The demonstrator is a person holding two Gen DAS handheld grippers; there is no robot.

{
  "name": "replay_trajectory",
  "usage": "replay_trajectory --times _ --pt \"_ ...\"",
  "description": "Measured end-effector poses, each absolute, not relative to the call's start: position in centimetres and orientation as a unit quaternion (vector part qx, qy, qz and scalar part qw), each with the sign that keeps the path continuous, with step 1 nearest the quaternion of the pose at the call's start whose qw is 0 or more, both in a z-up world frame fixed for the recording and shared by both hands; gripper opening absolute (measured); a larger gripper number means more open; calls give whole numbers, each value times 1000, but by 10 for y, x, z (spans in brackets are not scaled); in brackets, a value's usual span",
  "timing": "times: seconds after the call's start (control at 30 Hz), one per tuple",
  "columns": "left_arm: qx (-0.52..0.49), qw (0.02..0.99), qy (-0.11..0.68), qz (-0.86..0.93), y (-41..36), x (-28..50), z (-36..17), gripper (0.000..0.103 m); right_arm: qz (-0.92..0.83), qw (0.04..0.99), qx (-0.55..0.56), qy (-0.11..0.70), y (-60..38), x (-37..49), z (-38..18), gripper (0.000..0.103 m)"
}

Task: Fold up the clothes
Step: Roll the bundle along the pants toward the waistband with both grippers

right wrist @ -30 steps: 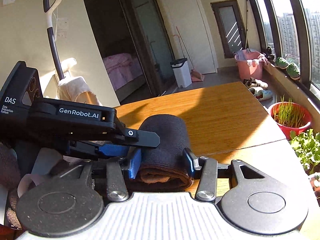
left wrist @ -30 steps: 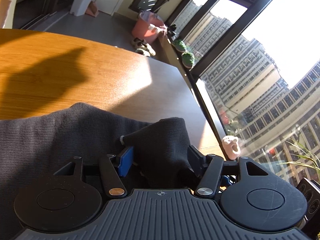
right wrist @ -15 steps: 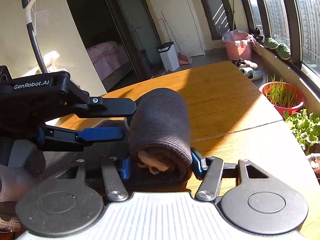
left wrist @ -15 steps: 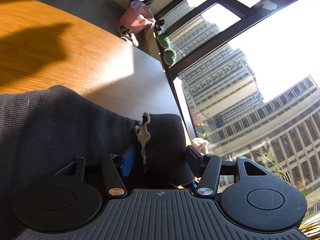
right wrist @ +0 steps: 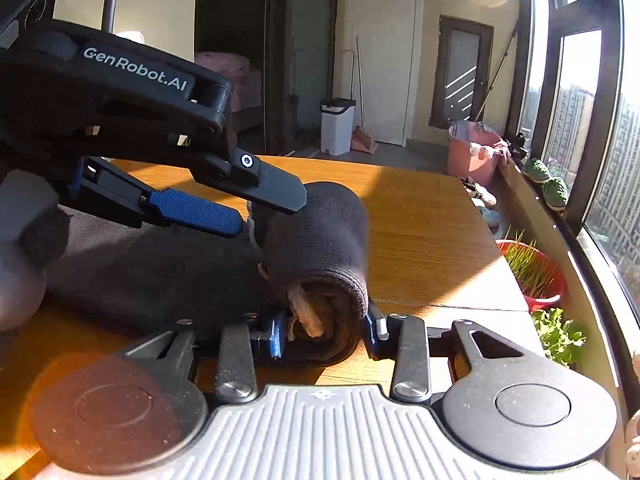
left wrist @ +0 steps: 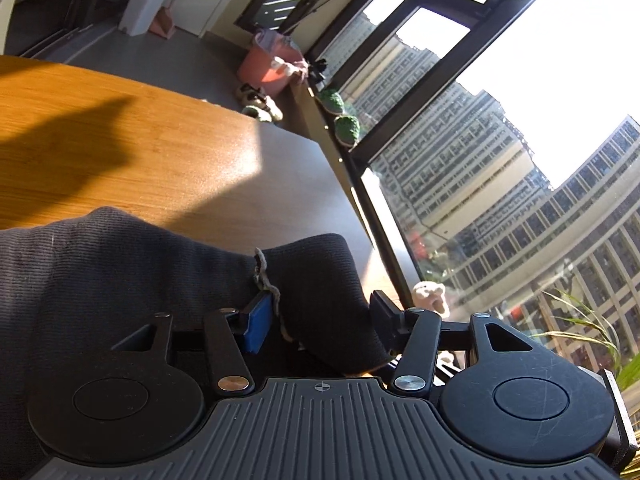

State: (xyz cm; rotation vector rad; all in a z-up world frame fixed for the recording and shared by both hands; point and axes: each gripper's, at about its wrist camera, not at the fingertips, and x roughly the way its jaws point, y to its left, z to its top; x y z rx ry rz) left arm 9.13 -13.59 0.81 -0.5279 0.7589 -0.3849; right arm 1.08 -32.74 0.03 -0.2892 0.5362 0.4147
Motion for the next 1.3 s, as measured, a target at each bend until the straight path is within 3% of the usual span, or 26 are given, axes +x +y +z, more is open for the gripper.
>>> replay_trajectory --times 0.17,0.27,0.4,0.43,0.47,0.63,1.17,1.3 --pt "-235 892 342 -180 -131 86 37 63 194 916 -277 216 -299 0 -4 36" --pt "-221 886 364 -181 -145 97 31 60 198 914 -284 211 -294 -4 -5 36" --pt "-230 876 386 -177 -147 106 6 44 258 919 -167 247 -324 4 7 45" --pt "-232 875 387 -178 -145 107 3 44 285 916 -118 257 -337 5 12 54" --pt "-231 875 387 -174 -137 101 -2 44 311 910 -68 266 -350 7 17 57" --pt "-227 881 386 -156 -117 90 -8 49 313 896 124 288 -402 34 20 56" --pt "-204 893 373 -149 -113 75 -9 56 300 859 240 339 -410 51 -26 55" --pt "-212 891 373 -150 -110 76 -10 56 297 865 223 338 -399 46 -25 54"
